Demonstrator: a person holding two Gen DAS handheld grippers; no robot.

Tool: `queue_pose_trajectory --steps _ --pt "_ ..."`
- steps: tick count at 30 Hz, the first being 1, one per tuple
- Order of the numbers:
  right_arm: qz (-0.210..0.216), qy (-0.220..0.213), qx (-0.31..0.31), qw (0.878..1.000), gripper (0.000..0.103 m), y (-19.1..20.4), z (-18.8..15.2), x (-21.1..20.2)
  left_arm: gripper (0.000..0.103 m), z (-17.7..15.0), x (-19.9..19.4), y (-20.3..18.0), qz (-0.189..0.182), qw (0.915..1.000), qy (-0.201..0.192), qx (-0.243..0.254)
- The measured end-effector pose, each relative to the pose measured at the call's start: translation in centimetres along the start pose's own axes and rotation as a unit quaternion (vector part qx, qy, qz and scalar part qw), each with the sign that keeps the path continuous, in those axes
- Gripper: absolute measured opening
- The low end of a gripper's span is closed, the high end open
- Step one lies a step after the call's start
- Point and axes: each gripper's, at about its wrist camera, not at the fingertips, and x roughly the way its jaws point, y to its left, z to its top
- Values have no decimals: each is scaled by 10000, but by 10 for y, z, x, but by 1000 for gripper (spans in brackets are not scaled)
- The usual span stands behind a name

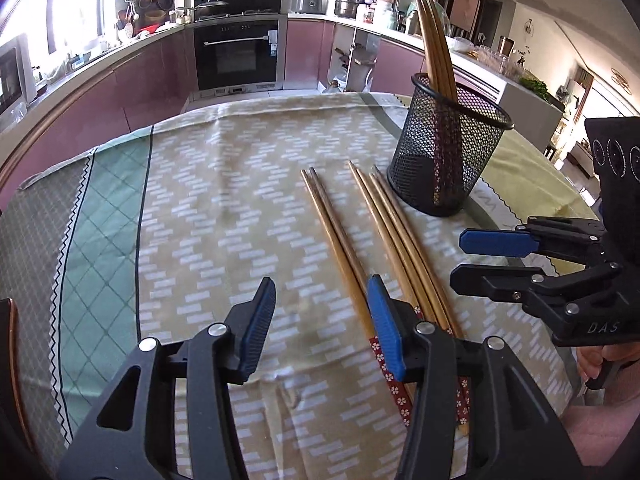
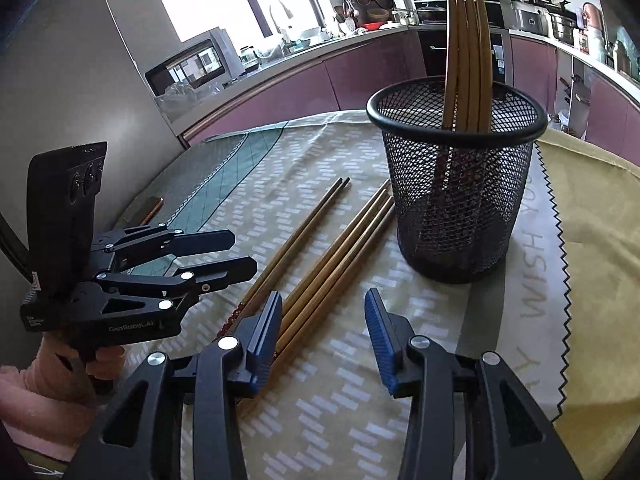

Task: Organize utensils
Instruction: 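Move both tools back over the remaining chopsticks on the cloth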

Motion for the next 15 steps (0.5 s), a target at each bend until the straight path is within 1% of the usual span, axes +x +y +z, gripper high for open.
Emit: queue_pose_trajectory --steps 7,15 --pt "-238 91 -56 9997 41 11 2 11 47 1 6 -4 73 9999 111 62" --pt "-422 190 -133 9988 41 16 5 24 48 3 10 -4 50 9999 145 59"
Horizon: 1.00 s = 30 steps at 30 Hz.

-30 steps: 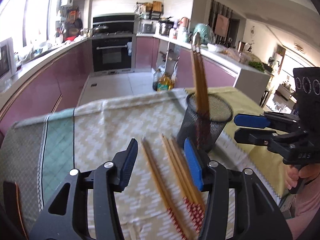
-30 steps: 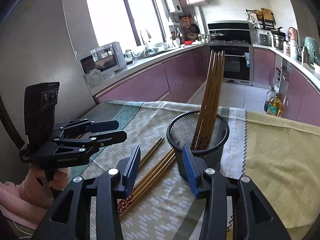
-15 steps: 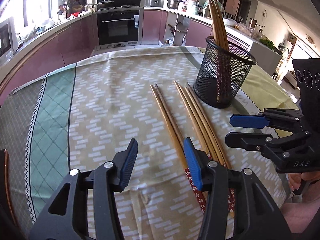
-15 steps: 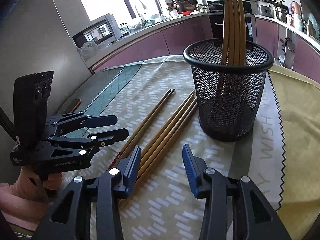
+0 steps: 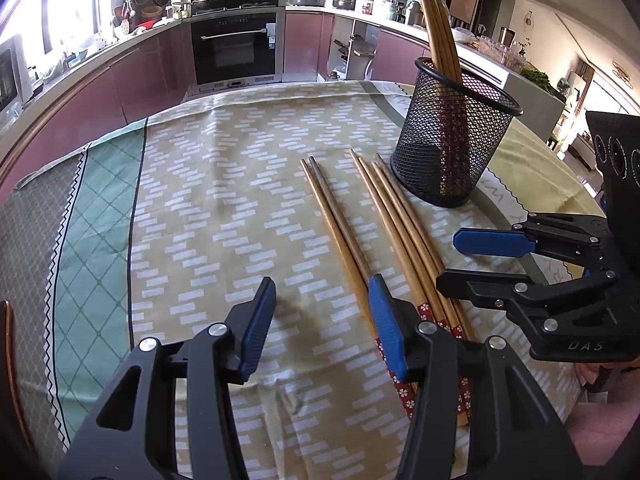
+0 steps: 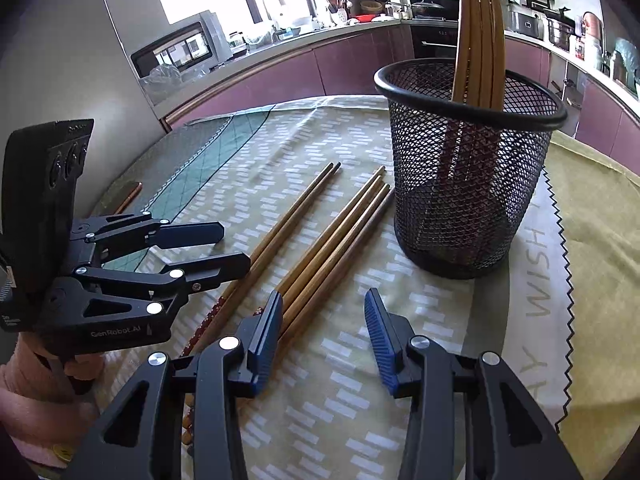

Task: Organize utensils
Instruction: 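Move both tools back over the remaining chopsticks on the cloth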

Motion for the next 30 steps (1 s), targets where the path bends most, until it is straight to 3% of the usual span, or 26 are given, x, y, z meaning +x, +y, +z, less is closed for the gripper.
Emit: queue_pose_trajectory --steps 10,13,22,30 --pt "-127 60 -73 9999 32 -2 -2 2 49 0 0 4 21 10000 12 3" --pt "-123 68 -69 9999 32 -6 -4 -1 44 -2 1 9 133 9999 88 -27" --pt "-218 69 -91 9997 32 -3 -2 3 46 1 -3 5 -64 10000 -13 -36" --pt "-216 71 -89 9997 32 -2 -2 3 47 3 3 1 30 10000 30 83"
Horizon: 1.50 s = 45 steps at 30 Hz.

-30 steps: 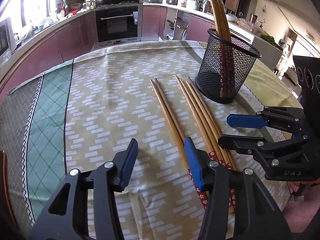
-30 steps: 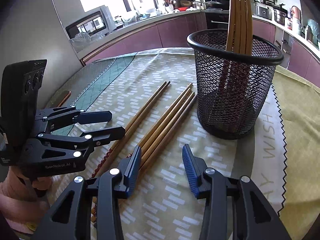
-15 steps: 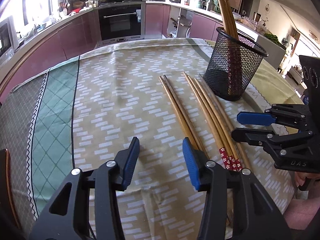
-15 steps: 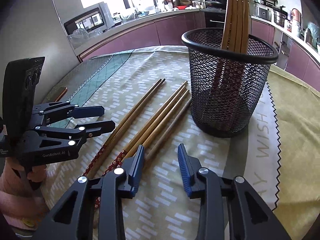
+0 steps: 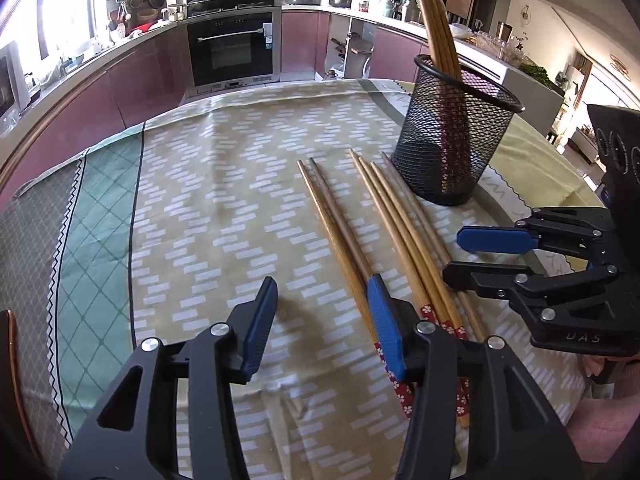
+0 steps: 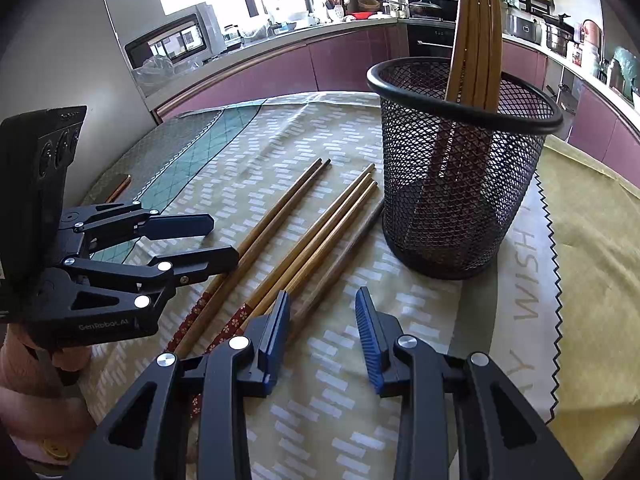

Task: Organize utensils
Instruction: 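Move both tools back over the remaining chopsticks on the cloth, then close the left tool on a chopstick while the right tool grasps another chopstick, then lift the left tool's chopstick off the cloth while the right tool lifts its own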

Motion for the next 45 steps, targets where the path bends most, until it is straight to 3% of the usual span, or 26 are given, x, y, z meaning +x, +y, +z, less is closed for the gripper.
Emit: queue_pose_trajectory --steps 8,13,15,20,31,39,45 --pt "-54 39 -38 10000 31 1 1 1 33 2 2 0 44 9999 69 62" --pt "-132 35 -55 9999 31 5 8 8 32 6 8 -5 140 9998 69 103" --pt "-121 20 -29 9999 31 5 10 10 27 7 10 -4 174 9998 66 46" --pt "120 10 94 9999 19 1 8 10 11 7 8 0 192 9998 49 -102" --pt "153 66 176 9997 16 -2 11 11 12 4 6 3 214 9996 53 -201" --pt "440 -41 631 9970 8 -18 6 6 8 3 1 6 180 9986 9 -492" --pt "648 -169 590 9960 3 -18 3 -7 8 -3 -16 4 -167 9985 -100 -513"
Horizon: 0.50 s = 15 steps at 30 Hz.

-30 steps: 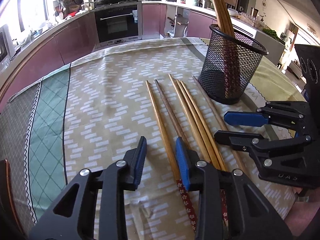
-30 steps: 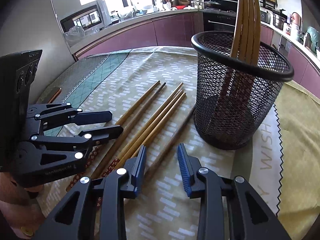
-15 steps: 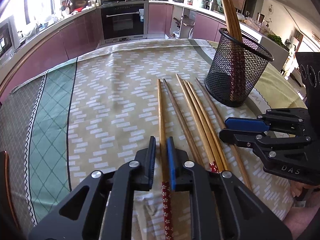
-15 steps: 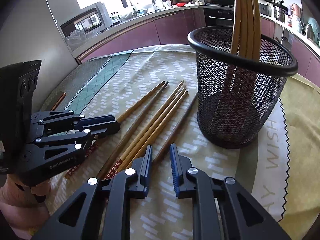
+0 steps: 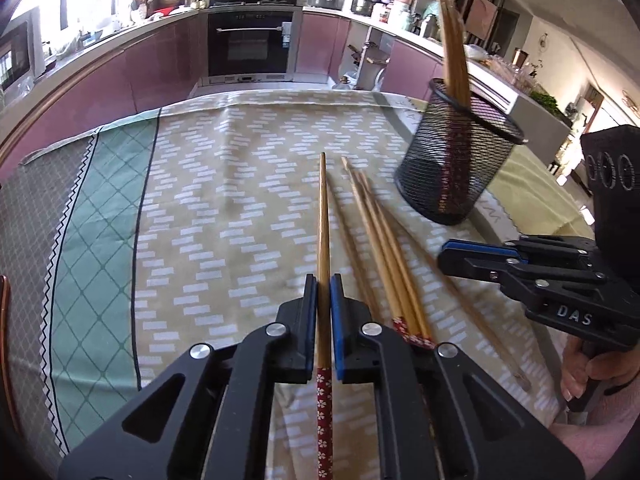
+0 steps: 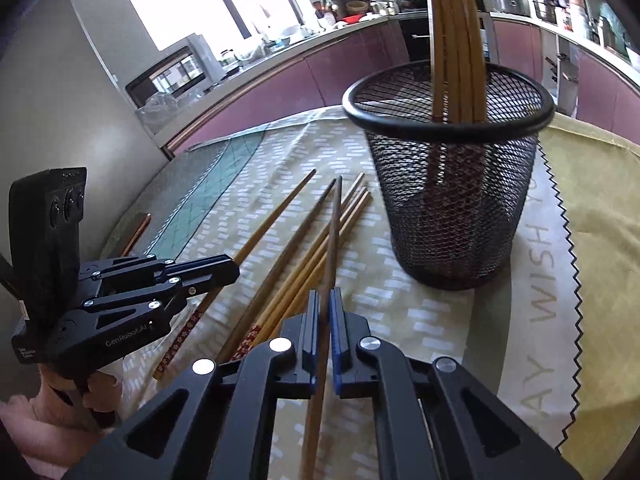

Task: Organize utensils
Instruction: 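Lift the left tool's chopstick off the cloth while the right tool lifts its own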

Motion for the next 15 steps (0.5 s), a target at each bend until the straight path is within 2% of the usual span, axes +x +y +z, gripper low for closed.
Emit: queue_pose_trajectory --steps 3,6,11,15 --pt "47 106 -159 9998 3 5 -2 0 8 -5 -1 -6 -159 9997 98 140" --pt "-69 232 -232 9994 6 6 -2 4 8 -11 6 -8 -145 9994 227 202" --pt "-219 64 -266 9994 7 6 3 -1 10 -9 8 -8 -170 9993 231 258" --pt "-534 -63 -365 9979 18 6 6 -4 14 -6 12 -11 -132 9990 247 353"
